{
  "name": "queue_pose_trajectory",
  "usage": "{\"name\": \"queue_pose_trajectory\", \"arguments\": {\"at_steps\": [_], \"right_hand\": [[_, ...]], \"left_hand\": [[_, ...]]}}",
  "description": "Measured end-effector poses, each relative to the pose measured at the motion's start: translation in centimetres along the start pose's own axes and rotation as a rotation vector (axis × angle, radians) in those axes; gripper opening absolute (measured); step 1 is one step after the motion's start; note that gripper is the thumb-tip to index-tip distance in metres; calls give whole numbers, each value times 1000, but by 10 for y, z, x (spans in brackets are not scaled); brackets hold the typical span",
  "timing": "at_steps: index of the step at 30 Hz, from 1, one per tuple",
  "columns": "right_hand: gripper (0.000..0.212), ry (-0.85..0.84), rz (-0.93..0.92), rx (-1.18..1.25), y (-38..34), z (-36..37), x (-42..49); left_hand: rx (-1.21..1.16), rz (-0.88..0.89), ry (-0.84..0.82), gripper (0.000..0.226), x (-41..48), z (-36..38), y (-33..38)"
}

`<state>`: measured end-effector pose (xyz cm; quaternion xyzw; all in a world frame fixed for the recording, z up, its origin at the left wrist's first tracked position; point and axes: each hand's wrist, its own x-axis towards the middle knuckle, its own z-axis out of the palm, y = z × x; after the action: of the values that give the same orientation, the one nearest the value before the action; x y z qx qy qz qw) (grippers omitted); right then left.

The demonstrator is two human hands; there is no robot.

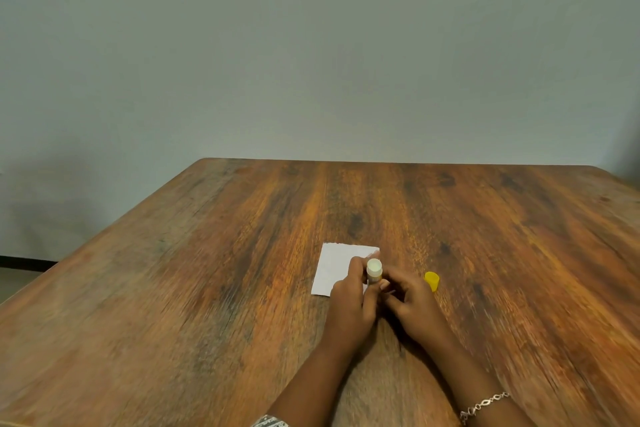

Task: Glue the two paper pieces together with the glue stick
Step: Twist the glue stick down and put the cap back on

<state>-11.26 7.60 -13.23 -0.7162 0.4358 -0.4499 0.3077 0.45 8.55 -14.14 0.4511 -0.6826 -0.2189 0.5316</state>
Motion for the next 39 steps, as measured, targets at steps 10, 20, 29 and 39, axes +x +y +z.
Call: {"name": "queue_pose_trajectory", "arguments": {"at_steps": [10,20,29,39], "right_hand": [[37,-13,-10,-12,1,1,0],[37,-12,-6,-39,1,1,1],[29,55,18,-69,1,2,0],[31,59,56,-55,2,2,1]], "left_hand": [[-43,2,-2,31,0,-2,2],[-29,-15,-2,29,-1,-2,4],[1,-6,-41,28,-1,1,0],[15,3,-60,28,-2,3,-2]]}}
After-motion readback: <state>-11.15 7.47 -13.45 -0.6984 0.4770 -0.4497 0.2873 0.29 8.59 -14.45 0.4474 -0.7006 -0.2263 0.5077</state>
